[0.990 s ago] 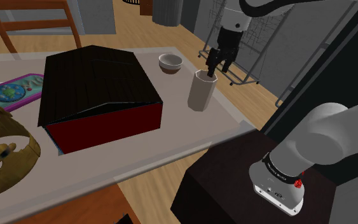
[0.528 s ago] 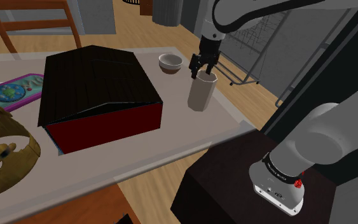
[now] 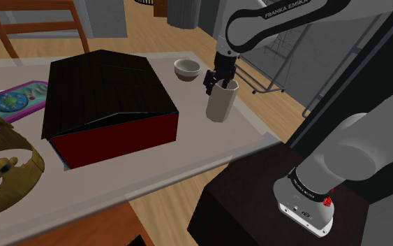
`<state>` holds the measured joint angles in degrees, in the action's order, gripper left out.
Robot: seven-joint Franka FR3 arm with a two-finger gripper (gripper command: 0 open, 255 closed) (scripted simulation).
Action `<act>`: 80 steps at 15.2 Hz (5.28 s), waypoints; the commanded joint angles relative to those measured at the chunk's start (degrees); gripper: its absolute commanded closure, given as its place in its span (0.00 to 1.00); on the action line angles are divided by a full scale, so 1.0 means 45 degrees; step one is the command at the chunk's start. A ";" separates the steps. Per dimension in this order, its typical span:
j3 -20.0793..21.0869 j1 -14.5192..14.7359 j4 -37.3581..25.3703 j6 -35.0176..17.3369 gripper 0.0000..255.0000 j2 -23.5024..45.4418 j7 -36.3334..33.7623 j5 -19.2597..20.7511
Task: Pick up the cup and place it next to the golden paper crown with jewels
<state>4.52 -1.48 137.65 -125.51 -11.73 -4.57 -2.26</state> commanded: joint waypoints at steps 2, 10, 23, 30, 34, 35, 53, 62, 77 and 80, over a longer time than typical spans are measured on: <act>0.0000 -0.0002 0.0101 -0.0163 0.00 0.0056 0.0005 0.0002; -0.0001 -0.0002 0.0101 -0.0161 1.00 0.0054 0.0006 0.0002; -0.0023 -0.0005 -0.0498 0.0930 1.00 -0.0440 0.0008 -0.0008; -0.0050 -0.0010 -0.1315 0.2183 1.00 -0.0876 0.0004 -0.0010; -0.0064 -0.0014 -0.1838 0.2888 1.00 -0.1058 -0.0001 -0.0007; -0.0068 -0.0015 -0.1975 0.3064 1.00 -0.1097 -0.0003 -0.0005; -0.0121 -0.0038 -0.4877 0.6164 1.00 -0.1295 -0.0050 0.0029; -0.0135 -0.0050 -0.6663 0.7709 1.00 -0.1055 -0.0087 0.0053; 0.2125 0.1219 -0.7958 0.7917 1.00 -0.0097 -0.3593 -0.0370; 0.2744 0.1572 -0.8426 0.7837 1.00 0.0421 -0.4576 -0.0350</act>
<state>15.94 5.05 100.57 -90.31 -10.48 -23.54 -3.85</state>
